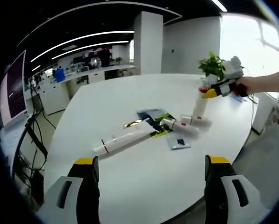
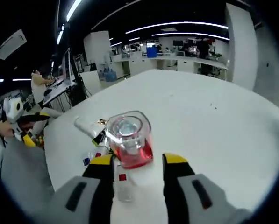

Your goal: Arrange the skincare products in the storage area until every visible bottle or jar stands upright without overlapping.

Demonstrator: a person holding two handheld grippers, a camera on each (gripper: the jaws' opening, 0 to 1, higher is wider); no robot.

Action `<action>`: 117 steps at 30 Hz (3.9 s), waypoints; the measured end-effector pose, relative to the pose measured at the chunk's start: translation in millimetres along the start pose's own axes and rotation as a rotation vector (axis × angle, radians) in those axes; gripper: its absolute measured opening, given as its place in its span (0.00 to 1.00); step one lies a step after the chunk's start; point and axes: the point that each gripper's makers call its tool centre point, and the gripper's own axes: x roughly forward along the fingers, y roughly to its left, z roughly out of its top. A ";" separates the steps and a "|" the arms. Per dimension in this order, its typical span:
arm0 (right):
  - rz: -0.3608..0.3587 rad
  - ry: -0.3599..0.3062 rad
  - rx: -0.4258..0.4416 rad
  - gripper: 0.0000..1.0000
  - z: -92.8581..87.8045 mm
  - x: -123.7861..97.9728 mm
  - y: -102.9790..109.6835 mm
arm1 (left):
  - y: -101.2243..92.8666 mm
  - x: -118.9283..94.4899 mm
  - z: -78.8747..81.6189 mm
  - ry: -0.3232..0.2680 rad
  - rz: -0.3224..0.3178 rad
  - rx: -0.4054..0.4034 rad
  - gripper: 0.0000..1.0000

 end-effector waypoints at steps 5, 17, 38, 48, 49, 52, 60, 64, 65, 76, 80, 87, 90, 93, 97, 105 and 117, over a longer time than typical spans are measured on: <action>-0.105 -0.036 0.057 0.40 -2.6 -3.9 -1.8 | -1.2 0.4 -0.3 0.002 -0.004 0.005 0.92; -0.337 -0.051 0.132 0.43 -12.9 0.8 1.6 | -2.1 0.3 0.6 -0.003 -0.010 0.010 0.92; -0.510 -0.056 0.067 0.33 -11.2 18.9 -10.8 | -8.2 4.8 -9.8 0.041 -0.055 0.018 0.92; -0.425 -0.060 0.016 0.33 -14.5 12.6 -21.1 | -4.9 5.3 -11.0 0.046 -0.040 0.015 0.92; -0.416 -0.062 0.012 0.33 -14.9 11.7 -22.8 | -4.8 5.4 -11.0 0.046 -0.039 0.015 0.91; -0.365 -0.065 -0.015 0.32 -15.8 9.0 -27.2 | -4.3 5.1 -11.4 0.048 -0.036 0.017 0.91; -0.232 -0.053 -0.091 0.32 -17.6 5.2 -38.4 | -4.0 4.9 -12.1 0.054 -0.030 0.020 0.92; -0.125 -0.040 -0.125 0.32 -17.9 7.8 -37.2 | -3.1 5.2 -12.0 0.053 -0.027 0.016 0.92; -0.110 -0.034 -0.133 0.32 -17.7 8.2 -39.3 | -2.6 5.3 -12.2 0.053 -0.025 0.015 0.92; -0.029 -0.026 -0.164 0.32 -12.3 16.6 -45.0 | -0.8 5.9 -15.0 0.066 -0.016 0.012 0.92; -0.019 -0.024 -0.168 0.32 -9.8 20.1 -47.4 | -0.3 6.4 -16.3 0.074 -0.012 0.015 0.92; 0.021 -0.014 -0.186 0.32 -7.1 23.6 -46.0 | 0.3 6.9 -18.2 0.085 -0.009 0.017 0.91; 0.043 0.004 -0.220 0.32 -6.5 24.3 -46.1 | -0.3 7.0 -18.1 0.087 -0.010 0.018 0.91; 0.052 0.012 -0.230 0.32 -6.4 24.7 -46.8 | -0.3 7.2 -18.4 0.089 -0.011 0.018 0.91; 0.053 0.011 -0.220 0.32 -6.7 24.9 -47.1 | 0.3 7.6 -18.9 0.090 -0.010 0.016 0.91; 0.046 0.023 -0.210 0.32 -7.9 25.7 -48.1 | 1.2 7.8 -19.0 0.088 -0.008 0.017 0.91; -0.003 -0.003 -0.081 0.41 -9.5 23.9 -42.4 | 1.7 7.2 -15.7 0.072 -0.004 0.016 0.91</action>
